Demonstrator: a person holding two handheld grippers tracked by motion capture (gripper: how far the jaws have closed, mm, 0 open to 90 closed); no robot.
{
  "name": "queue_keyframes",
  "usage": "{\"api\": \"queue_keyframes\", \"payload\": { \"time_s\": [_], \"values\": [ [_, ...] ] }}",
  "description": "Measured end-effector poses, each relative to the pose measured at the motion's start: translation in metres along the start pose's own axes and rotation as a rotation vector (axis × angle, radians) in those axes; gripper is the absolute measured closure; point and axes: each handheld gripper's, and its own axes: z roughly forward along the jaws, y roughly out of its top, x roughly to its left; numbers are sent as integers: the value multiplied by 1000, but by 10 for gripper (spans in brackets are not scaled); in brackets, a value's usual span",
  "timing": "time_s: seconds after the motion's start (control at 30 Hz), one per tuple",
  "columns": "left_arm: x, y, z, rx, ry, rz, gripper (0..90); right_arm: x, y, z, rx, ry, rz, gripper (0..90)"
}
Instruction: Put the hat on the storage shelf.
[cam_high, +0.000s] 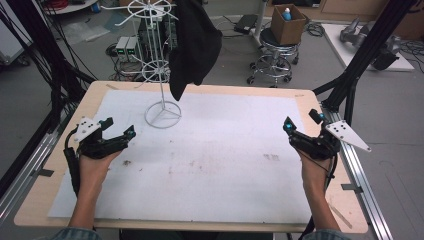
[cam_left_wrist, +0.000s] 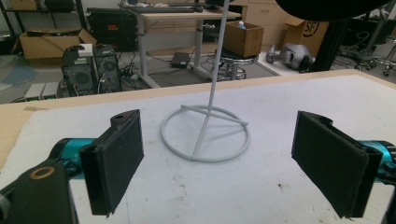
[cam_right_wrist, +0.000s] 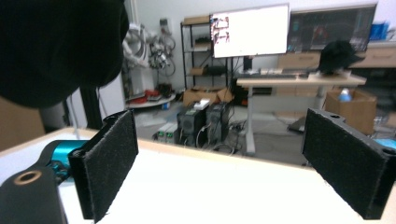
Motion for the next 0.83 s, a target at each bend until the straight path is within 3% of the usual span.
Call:
{"api": "queue_keyframes", "payload": {
  "time_s": [0.2, 0.33, 0.6, 0.83],
  "values": [
    [0, 0, 0, 2, 2, 2, 168, 8, -1, 1, 35, 20, -43, 102],
    [-1, 0, 0, -1, -1, -1, 168, 13, -2, 1, 72, 28, -45, 102],
    [-1, 0, 0, 1, -1, -1, 168, 17, -1, -1, 69, 22, -61, 102],
    [-1, 0, 0, 0, 1, 1, 169, 15, 0, -3, 63, 12, -46, 102]
  ]
}}
